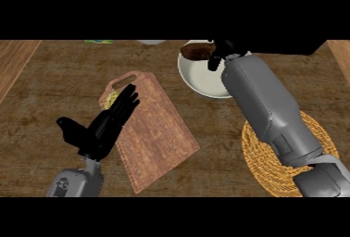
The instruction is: Pick the sweet potato from the placemat and place it in the bowl
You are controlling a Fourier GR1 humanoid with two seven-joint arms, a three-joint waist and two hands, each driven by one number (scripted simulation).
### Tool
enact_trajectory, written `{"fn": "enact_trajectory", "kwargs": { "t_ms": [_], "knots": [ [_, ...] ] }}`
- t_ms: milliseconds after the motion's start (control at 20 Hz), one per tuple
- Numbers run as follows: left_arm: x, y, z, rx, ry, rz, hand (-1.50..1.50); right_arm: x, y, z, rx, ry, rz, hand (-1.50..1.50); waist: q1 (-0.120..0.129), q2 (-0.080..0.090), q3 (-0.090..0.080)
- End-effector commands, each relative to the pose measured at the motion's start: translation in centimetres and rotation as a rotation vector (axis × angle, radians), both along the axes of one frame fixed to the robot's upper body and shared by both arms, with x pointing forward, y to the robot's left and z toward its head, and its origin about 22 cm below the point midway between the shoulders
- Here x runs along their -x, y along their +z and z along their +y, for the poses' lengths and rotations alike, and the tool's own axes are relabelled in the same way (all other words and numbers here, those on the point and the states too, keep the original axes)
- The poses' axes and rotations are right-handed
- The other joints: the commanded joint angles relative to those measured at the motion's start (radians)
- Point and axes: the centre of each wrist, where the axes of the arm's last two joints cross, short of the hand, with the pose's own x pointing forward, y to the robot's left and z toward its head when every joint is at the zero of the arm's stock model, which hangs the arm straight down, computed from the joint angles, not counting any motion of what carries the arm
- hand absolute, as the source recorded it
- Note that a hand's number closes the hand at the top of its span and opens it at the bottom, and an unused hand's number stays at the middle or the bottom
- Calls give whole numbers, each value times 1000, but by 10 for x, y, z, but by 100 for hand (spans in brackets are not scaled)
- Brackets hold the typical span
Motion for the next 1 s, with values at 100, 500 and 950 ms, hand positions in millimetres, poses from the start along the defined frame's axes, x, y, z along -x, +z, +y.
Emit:
{"fn": "enact_trajectory", "kwargs": {
  "t_ms": [100, 500, 950],
  "knots": [
    [0, 7, 9, -4, -7, -17, 0, -11, -12, -29, -162, 3, 25, -150, 14, 3, 1],
    [2, -3, -3, 8, 15, -7, 0, -2, -17, -17, -650, 36, -305, -150, -14, -3, 5],
    [9, -10, 27, -5, 65, 31, 0, 22, -26, -43, -963, 330, -520, -150, -72, -37, 1]
  ]
}}
